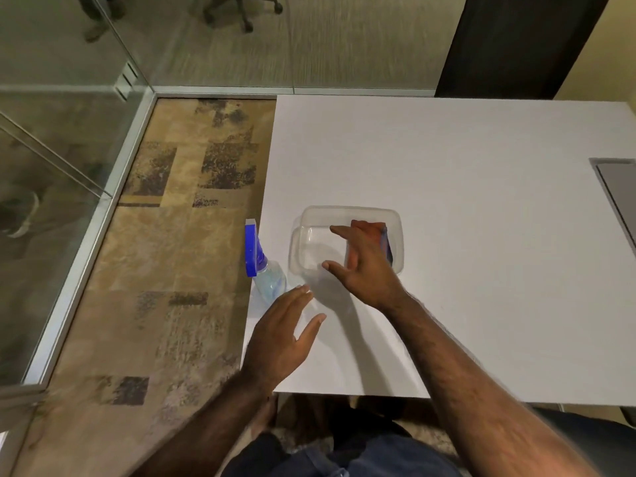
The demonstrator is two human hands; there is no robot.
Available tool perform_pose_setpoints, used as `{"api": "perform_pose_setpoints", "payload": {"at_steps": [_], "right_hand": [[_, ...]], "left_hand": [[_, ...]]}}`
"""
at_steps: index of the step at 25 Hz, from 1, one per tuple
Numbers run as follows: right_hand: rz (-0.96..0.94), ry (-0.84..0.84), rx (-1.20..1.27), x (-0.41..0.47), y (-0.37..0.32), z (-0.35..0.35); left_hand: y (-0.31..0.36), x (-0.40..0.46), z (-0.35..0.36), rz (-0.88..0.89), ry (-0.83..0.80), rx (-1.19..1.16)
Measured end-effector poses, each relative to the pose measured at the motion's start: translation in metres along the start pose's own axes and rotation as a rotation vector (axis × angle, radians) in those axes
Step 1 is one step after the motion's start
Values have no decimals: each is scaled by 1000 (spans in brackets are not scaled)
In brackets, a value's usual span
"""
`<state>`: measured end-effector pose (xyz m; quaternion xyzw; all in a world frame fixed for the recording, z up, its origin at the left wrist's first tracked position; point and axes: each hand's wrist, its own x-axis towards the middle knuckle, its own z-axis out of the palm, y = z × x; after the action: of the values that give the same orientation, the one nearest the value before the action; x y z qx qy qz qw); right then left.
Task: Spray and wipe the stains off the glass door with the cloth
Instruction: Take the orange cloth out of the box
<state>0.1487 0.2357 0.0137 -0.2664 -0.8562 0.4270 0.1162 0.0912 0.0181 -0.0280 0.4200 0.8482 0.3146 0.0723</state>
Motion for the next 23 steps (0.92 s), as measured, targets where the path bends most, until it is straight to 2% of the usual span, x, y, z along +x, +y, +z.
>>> {"api": "perform_pose_setpoints", "payload": {"at_steps": [2, 6, 10, 16, 23], "right_hand": [[27, 35, -78, 13, 13, -8], [85, -49, -260, 45, 35, -21], [120, -136, -420, 67, 50, -23], [159, -272, -604, 87, 68, -20], [143, -293, -771, 93, 74, -12]], "left_hand": [[13, 25, 9, -25, 29, -62], [28, 80, 29, 20, 93, -80], [30, 124, 44, -169, -110, -27], [16, 155, 68, -289, -273, 6], [17, 161, 81, -277, -283, 4]]}}
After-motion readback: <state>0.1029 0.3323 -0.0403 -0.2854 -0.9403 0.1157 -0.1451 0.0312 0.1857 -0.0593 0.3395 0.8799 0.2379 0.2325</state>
